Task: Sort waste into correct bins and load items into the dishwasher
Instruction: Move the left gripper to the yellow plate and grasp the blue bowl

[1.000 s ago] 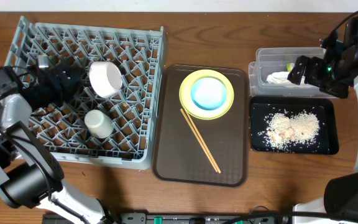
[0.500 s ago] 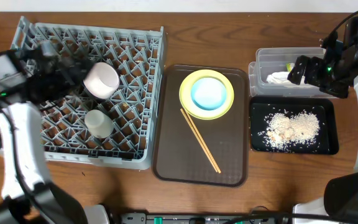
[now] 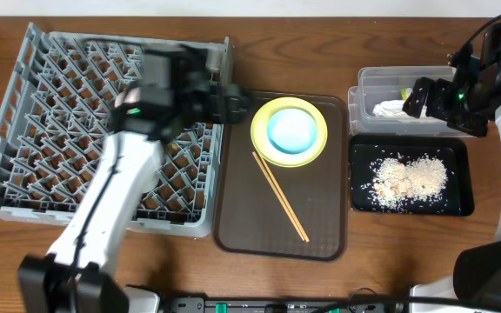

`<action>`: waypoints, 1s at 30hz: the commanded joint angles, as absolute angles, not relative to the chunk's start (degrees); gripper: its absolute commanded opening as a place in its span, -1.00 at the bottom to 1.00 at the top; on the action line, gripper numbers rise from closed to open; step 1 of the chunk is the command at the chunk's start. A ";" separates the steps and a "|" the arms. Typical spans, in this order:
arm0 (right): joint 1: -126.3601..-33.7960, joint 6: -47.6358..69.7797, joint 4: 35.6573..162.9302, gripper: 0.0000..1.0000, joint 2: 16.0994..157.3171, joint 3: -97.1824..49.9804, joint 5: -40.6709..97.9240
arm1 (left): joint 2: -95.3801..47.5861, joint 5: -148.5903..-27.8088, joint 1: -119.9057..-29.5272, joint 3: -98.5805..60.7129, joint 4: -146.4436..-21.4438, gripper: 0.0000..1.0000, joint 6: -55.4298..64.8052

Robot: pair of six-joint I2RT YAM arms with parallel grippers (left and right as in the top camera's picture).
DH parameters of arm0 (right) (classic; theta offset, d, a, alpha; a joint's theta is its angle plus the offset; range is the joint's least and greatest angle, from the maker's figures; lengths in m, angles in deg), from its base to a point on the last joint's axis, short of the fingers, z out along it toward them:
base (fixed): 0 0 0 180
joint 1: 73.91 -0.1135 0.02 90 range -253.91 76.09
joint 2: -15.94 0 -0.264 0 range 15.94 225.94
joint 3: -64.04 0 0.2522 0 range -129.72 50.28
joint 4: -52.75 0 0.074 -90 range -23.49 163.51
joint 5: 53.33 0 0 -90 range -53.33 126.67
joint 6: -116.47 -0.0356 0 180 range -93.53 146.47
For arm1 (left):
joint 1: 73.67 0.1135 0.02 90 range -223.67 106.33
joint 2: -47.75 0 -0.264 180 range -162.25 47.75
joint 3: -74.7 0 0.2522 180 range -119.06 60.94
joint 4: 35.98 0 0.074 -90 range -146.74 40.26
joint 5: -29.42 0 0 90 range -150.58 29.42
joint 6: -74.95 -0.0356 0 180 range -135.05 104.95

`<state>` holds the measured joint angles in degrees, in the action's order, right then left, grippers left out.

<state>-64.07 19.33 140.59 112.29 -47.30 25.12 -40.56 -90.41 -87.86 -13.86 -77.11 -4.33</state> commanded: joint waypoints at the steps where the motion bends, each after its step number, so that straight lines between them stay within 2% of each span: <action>1: -63.81 19.27 140.68 0.99 111.85 -48.29 25.27 | -46.18 -79.33 -94.20 -24.42 -81.51 0.83 -5.60; 6: -63.81 19.27 140.70 0.98 111.85 -48.29 25.27 | -54.90 -74.10 -100.37 -34.58 -86.01 0.84 -5.77; 12: -63.81 19.27 140.70 0.98 111.85 -48.29 25.27 | -61.61 -66.01 -107.64 -34.93 -82.56 0.84 -6.89; 18: -63.81 19.27 140.70 0.98 111.85 -48.29 25.27 | -68.19 -64.35 -111.88 -34.91 -82.12 0.82 -7.91; 23: -63.81 19.27 140.70 0.98 111.85 -48.29 25.27 | -73.17 -64.64 -113.02 -34.91 -82.56 0.68 -6.78; 28: -63.81 19.27 140.70 0.98 111.85 -48.29 25.27 | -75.08 -64.59 -113.39 -34.85 -83.12 0.43 -6.82; 30: -63.81 19.27 140.70 0.99 111.85 -48.29 25.27 | -75.82 -64.57 -113.39 -34.85 -83.69 0.41 -6.82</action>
<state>-64.07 19.33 140.64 112.29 -47.30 25.14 -74.81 -65.71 -113.11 -34.12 -83.01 -6.49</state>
